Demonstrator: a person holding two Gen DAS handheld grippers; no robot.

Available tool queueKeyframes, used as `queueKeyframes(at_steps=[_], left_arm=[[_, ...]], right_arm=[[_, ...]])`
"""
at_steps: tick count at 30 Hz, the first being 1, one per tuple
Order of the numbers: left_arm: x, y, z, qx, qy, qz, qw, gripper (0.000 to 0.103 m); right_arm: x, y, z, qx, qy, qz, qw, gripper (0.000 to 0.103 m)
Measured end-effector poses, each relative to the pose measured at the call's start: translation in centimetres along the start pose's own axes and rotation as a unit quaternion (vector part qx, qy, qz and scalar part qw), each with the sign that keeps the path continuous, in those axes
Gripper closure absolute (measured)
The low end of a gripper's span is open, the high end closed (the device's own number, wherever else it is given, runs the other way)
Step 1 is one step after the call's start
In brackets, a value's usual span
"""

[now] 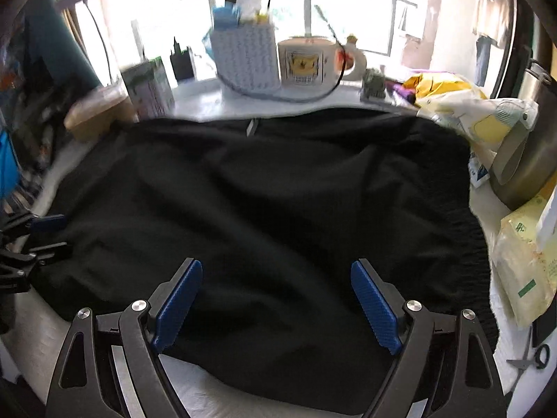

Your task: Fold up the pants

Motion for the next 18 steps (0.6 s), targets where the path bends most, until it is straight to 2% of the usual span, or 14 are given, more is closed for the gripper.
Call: queueKeyframes(at_steps=[6,12,15,18], left_arm=[[-0.2,0.4,0.8,0.011,0.016,-0.023,0.9995,0.044],[-1.5,-0.5,2.0,-0.003,0.022,-0.032,0.9992,0.042],[-2.6,-1.3,2.6,-0.022,0.028,-0.040,0.9986,0.042],[-4.4,-2.2,2.7,-0.057,0.048,-0.022,0.9970,0.042]], right_arm=[[-0.3,-0.2,1.7,-0.013,0.000,0.013,1.000,0.012],[-1.3,-0.3,2.8,-0.009,-0.001,0.011,1.000,0.011],[-2.0,0.2,3.3,-0.002,-0.003,0.009,1.000,0.011],[-2.6,0.4,4.0,-0.005,-0.003,0.009,1.000,0.011]])
Point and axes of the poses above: each gripper's, at about its wrist camera, not at the fingertips, and x roughly the way its jaws point, y to its right, z to its underside, the point moved 5 cm from there along x, roughly the way its jaws point, and after that the axes turned 2 degrees about -z, right-handed, at the moved point
